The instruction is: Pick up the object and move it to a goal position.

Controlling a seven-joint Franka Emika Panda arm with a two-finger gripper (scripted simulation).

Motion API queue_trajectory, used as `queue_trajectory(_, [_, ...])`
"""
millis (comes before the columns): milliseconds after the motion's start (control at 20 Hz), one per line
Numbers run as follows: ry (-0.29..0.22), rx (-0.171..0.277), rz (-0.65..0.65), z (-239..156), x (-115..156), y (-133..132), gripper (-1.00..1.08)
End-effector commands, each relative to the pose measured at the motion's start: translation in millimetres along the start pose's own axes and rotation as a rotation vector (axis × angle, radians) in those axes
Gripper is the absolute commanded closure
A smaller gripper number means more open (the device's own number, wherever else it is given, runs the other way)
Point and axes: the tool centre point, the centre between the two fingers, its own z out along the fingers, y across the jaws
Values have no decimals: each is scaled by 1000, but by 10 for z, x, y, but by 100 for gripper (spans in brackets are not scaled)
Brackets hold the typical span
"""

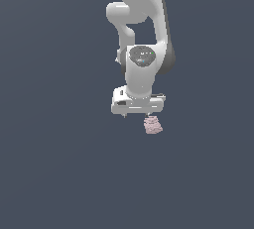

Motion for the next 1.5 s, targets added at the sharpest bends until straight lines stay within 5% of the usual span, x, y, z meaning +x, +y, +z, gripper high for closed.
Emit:
queue_trajectory(0, [0, -2, -53, 159, 3, -293, -92])
queue_trajectory(400, [2, -2, -159, 478, -38, -882, -92])
queue_trajectory(1400, [2, -2, -163, 993, -43, -905, -92])
queue_trajectory(1450, [2, -2, -163, 993, -43, -905, 108])
